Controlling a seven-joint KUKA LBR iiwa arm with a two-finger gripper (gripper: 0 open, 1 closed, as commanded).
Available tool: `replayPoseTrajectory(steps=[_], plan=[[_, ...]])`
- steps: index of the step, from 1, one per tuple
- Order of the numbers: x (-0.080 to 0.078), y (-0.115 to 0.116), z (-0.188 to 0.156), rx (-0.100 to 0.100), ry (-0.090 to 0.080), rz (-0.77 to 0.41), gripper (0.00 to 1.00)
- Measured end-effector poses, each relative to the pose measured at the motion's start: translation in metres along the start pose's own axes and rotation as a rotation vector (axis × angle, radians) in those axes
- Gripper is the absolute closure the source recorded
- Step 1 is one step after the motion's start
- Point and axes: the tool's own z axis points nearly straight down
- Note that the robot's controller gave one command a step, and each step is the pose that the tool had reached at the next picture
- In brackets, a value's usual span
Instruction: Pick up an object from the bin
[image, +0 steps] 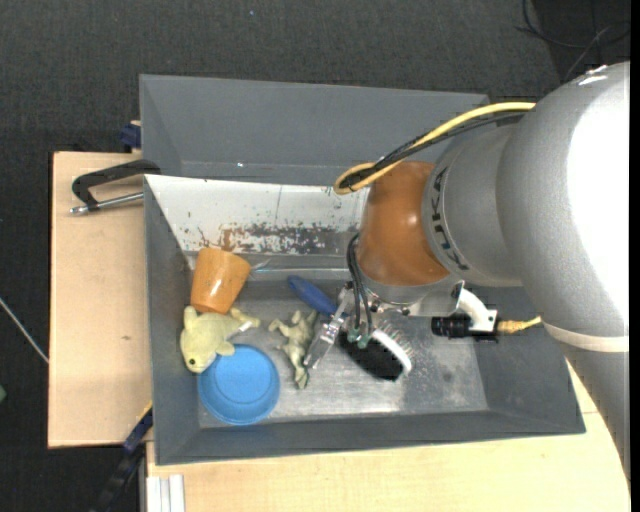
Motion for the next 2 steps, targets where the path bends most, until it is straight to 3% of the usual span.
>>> replayPoseTrajectory(steps=[1,2], plan=[[-0.001,0.001,-0.001,-0.002,-0.003,0.000,1.00],[-0.002,0.002,-0.020,0.001,0.003,-0.002,1.00]])
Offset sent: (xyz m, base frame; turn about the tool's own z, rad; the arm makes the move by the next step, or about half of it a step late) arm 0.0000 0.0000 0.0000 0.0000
